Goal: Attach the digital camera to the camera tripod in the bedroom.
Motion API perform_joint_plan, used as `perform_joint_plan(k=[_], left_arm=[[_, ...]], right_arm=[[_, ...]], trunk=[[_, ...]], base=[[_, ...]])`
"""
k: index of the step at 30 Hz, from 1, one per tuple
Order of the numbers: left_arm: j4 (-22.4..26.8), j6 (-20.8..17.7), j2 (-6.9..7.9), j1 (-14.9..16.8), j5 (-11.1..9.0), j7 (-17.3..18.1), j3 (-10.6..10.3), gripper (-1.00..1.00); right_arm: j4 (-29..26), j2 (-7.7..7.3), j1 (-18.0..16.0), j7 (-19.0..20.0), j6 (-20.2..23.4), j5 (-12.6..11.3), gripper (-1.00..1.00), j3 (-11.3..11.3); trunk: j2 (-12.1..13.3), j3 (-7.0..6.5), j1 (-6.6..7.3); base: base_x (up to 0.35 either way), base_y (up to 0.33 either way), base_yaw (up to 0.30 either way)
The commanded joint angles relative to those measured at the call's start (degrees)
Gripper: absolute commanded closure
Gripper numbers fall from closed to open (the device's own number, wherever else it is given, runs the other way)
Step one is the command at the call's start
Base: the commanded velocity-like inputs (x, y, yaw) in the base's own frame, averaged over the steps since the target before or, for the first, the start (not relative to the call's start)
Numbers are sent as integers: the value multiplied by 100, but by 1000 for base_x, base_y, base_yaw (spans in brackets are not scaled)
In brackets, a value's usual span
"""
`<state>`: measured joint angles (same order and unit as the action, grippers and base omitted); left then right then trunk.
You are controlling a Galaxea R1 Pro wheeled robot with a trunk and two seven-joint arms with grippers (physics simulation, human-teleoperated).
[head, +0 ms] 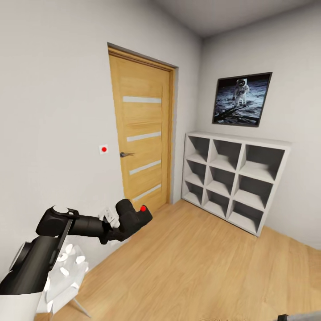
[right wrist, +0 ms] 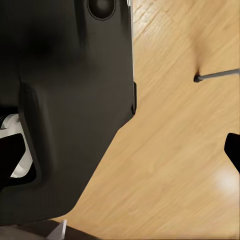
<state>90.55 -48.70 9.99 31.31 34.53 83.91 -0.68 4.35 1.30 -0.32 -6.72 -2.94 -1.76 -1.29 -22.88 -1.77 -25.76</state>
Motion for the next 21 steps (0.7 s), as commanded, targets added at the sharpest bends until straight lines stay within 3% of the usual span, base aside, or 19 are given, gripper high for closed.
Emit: perform_joint_plan(k=[1,15,21], left_arm=[[7,-60,3,2,54,55,-3,100],[7,-60,3,3,54,55,67,100],[7,-62,3,5,54,55,75,100]], right_arm=[[13,2,-3,-13,-31,-18,-100,-12],[13,2,-3,-13,-31,-18,-100,-12],[13,2,-3,-13,-31,-18,-100,-12]], trunk=[[-4,1,-2],[-4,1,-2],[-4,1,-2]], base=[[0,0,-281],[7,0,-282],[143,90,-282]])
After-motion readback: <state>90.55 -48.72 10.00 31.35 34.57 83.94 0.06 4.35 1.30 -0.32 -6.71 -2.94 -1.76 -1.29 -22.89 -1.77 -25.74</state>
